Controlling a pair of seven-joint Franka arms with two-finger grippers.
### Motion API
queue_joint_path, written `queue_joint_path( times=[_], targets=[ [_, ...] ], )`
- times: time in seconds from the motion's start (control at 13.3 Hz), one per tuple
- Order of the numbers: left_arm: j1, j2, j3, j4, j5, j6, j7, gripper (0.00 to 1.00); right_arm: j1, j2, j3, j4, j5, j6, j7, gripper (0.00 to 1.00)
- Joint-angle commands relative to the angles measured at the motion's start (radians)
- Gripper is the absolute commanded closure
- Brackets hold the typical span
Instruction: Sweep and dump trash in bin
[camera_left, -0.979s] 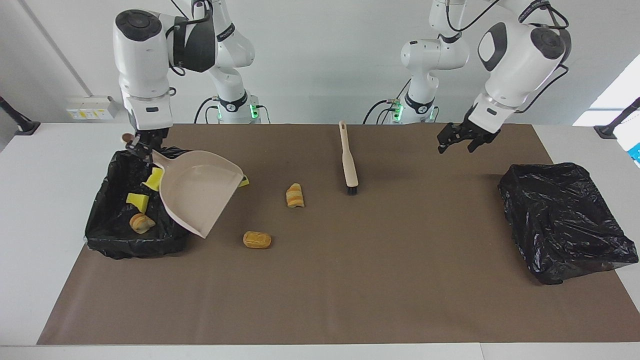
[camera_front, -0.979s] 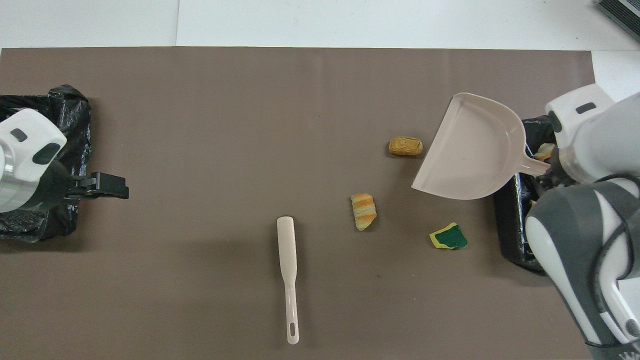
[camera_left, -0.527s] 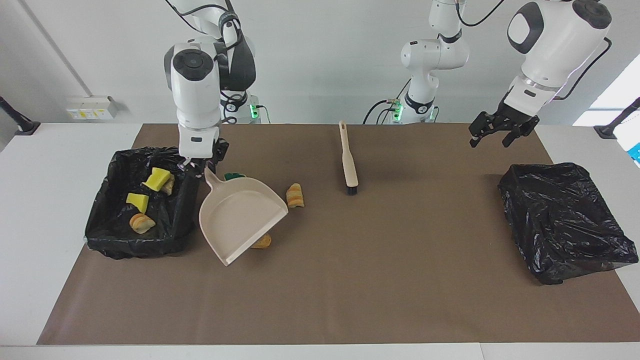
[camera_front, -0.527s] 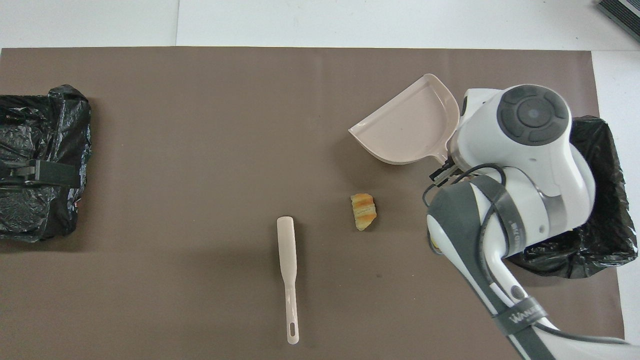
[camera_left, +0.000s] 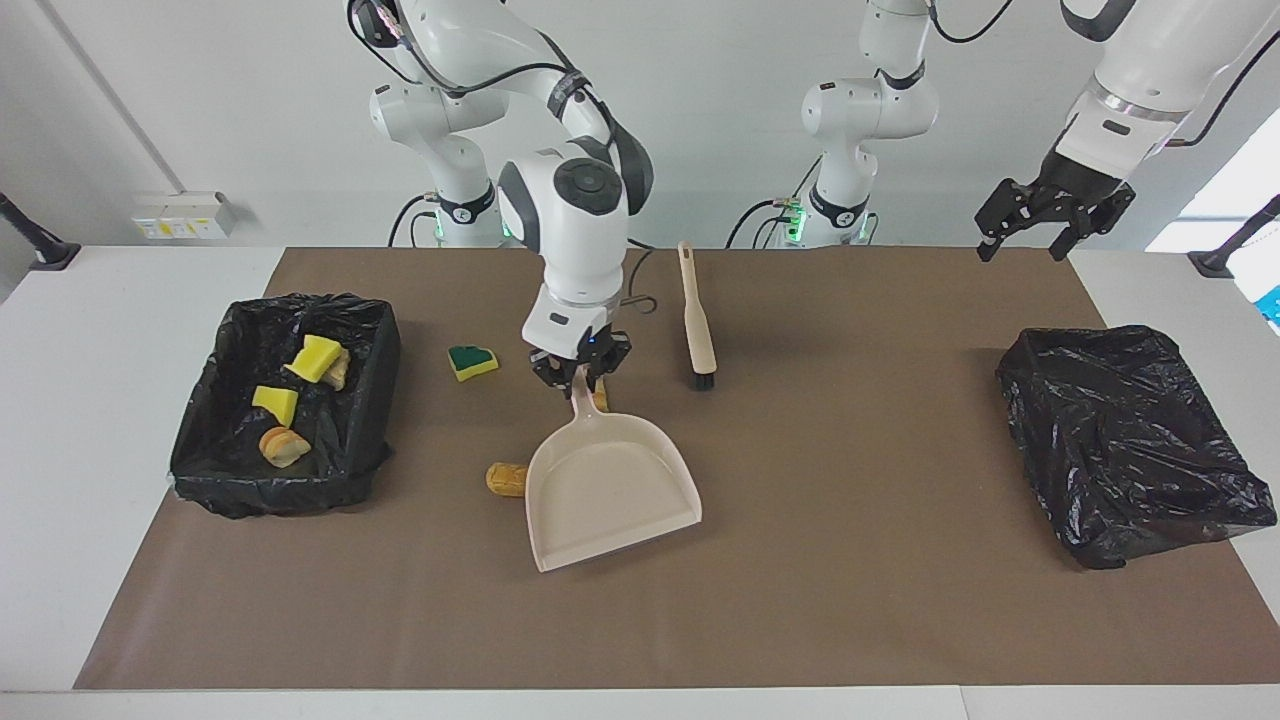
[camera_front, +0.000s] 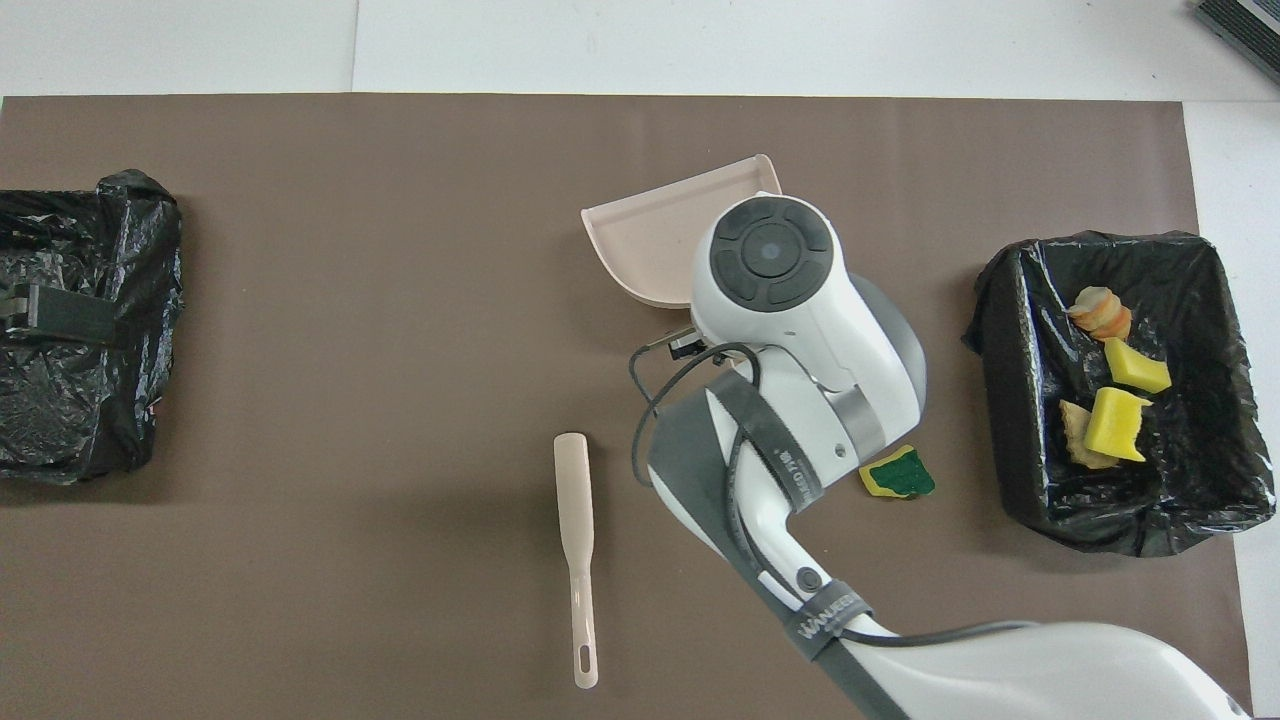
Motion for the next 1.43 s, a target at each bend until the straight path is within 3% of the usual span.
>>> queue_joint_path(
  times=[0.0, 0.23, 0.38, 0.45, 0.53, 0.6, 0.9, 1.13, 1.36],
  targets=[
    [0.009, 0.007, -0.006, 0.027, 0.017, -0.028, 0.011, 0.0, 0.09, 0.165, -0.002, 0.201, 0.021, -0.006, 0.169, 1.0],
    [0.009, 0.002, -0.006, 0.027, 0.017, -0.046, -0.001, 0.0, 0.167, 0.282, -0.009, 0.289, 0.018, 0.049, 0.318, 1.0],
    [-0.004, -0.013, -0.012, -0.025, 0.008, -0.038, -0.054, 0.0, 0.176, 0.295, -0.011, 0.289, 0.011, 0.054, 0.342, 1.0],
    [-0.016, -0.003, -0.018, -0.047, 0.006, 0.004, -0.071, 0.0, 0.178, 0.295, -0.014, 0.287, 0.011, 0.048, 0.343, 0.84],
    [-0.03, 0.011, -0.027, -0.053, 0.006, 0.049, -0.085, 0.0, 0.178, 0.288, -0.017, 0.287, 0.008, 0.037, 0.345, 0.38],
    [-0.031, 0.029, -0.041, -0.053, 0.005, 0.07, -0.114, 0.0, 0.176, 0.273, -0.017, 0.287, 0.007, 0.017, 0.345, 0.0],
    [-0.039, 0.079, -0.098, -0.052, 0.006, 0.109, -0.226, 0.0, 0.179, 0.155, -0.003, 0.22, 0.03, -0.033, 0.39, 0.0],
    [-0.039, 0.144, -0.191, -0.056, 0.006, 0.199, -0.427, 0.0, 0.199, 0.005, 0.03, 0.02, 0.036, -0.026, 0.437, 0.0],
    [-0.039, 0.21, -0.236, -0.065, 0.008, 0.29, -0.434, 0.0, 0.234, -0.102, 0.043, -0.168, 0.051, 0.045, 0.487, 0.0]
  ],
)
